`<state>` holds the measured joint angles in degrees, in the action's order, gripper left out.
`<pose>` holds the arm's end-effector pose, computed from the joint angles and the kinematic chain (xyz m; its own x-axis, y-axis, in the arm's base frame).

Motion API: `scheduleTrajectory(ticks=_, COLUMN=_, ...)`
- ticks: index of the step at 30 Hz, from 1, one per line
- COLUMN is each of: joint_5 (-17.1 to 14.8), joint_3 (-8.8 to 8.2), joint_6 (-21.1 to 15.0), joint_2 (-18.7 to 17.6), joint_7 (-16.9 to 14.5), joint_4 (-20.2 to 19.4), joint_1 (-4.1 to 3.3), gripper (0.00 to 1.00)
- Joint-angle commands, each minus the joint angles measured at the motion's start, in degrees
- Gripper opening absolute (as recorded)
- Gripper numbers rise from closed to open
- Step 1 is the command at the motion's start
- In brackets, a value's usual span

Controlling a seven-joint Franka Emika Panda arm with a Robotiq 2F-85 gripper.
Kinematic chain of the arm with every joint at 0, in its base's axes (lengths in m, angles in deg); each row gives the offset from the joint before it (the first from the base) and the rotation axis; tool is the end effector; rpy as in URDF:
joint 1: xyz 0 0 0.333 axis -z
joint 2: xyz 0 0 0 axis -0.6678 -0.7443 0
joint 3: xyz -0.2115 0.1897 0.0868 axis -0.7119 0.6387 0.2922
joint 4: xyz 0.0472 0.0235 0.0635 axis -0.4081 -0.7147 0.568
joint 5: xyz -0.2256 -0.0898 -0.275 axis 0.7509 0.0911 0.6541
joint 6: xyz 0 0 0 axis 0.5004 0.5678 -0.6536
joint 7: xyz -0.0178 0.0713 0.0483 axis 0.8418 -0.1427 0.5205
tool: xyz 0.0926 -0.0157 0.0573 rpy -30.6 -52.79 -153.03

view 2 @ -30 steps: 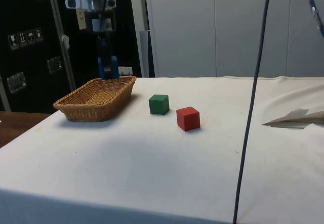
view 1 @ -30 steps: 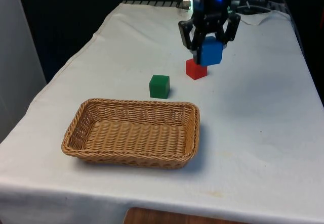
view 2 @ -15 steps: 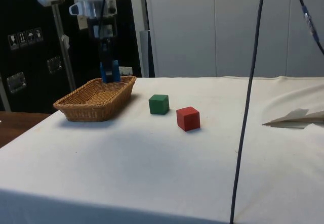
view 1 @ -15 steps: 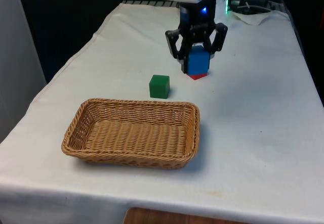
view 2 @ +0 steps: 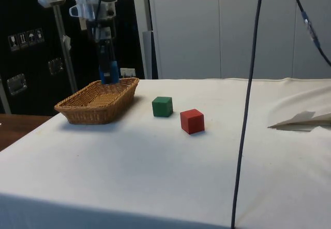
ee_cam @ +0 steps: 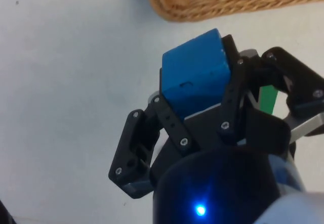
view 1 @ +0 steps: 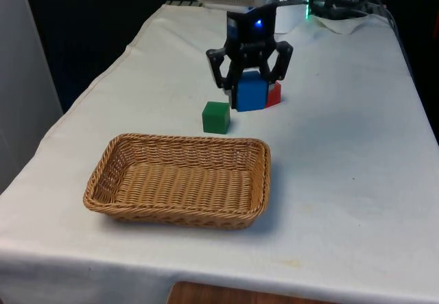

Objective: Pick up the blue cube and place it into the basket.

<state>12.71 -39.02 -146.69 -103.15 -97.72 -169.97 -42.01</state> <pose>0.6508 -0.0258 0.2972 0.9010 0.4323 0.0368 0.4292 -0.9006 0.0690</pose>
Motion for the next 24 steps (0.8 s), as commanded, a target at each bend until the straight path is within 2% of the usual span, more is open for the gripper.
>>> scheduleTrajectory(ticks=1, joint_5=0.0, joint_3=-0.17, joint_6=0.1, joint_2=-0.5, joint_7=-0.1, joint_4=0.6, joint_1=0.06, gripper=0.01)
scheduleTrajectory(ticks=2, joint_5=-0.4, joint_3=-0.11, joint_6=0.9, joint_2=-1.1, joint_7=-0.6, joint_4=1.5, joint_1=0.40, gripper=0.01)
scheduleTrajectory(ticks=7, joint_5=-1.1, joint_3=-0.80, joint_6=0.8, joint_2=-2.9, joint_7=-1.3, joint_4=3.4, joint_1=0.74, gripper=0.01)
scheduleTrajectory(ticks=10, joint_5=-1.8, joint_3=-1.49, joint_6=0.6, joint_2=-4.0, joint_7=-1.6, joint_4=4.4, joint_1=0.86, gripper=0.01)
scheduleTrajectory(ticks=11, joint_5=-1.4, joint_3=-1.66, joint_6=0.3, joint_2=-3.6, joint_7=-1.3, joint_4=3.8, joint_1=0.46, gripper=0.01)
scheduleTrajectory(ticks=12, joint_5=-1.9, joint_3=-1.66, joint_6=0.6, joint_2=-4.2, joint_7=-1.6, joint_4=4.5, joint_1=0.86, gripper=0.01)
scheduleTrajectory(ticks=18, joint_5=-3.2, joint_3=-2.41, joint_6=0.1, joint_2=-5.8, joint_7=-1.8, joint_4=5.5, joint_1=1.38, gripper=0.01)
scheduleTrajectory(ticks=19, joint_5=-2.6, joint_3=-2.69, joint_6=0.1, joint_2=-5.3, joint_7=-1.4, joint_4=5.0, joint_1=0.92, gripper=0.01)
scheduleTrajectory(ticks=20, joint_5=-2.8, joint_3=-2.81, joint_6=0.0, joint_2=-5.6, joint_7=-1.4, joint_4=5.2, joint_1=0.97, gripper=0.01)
scheduleTrajectory(ticks=21, joint_5=-3.6, joint_3=-2.58, joint_6=-0.1, joint_2=-6.2, joint_7=-1.8, joint_4=5.8, joint_1=1.55, gripper=0.01)
scheduleTrajectory(ticks=24, joint_5=-4.8, joint_3=-2.81, joint_6=-0.2, joint_2=-6.9, joint_7=-2.5, joint_4=6.5, joint_1=1.78, gripper=0.01)
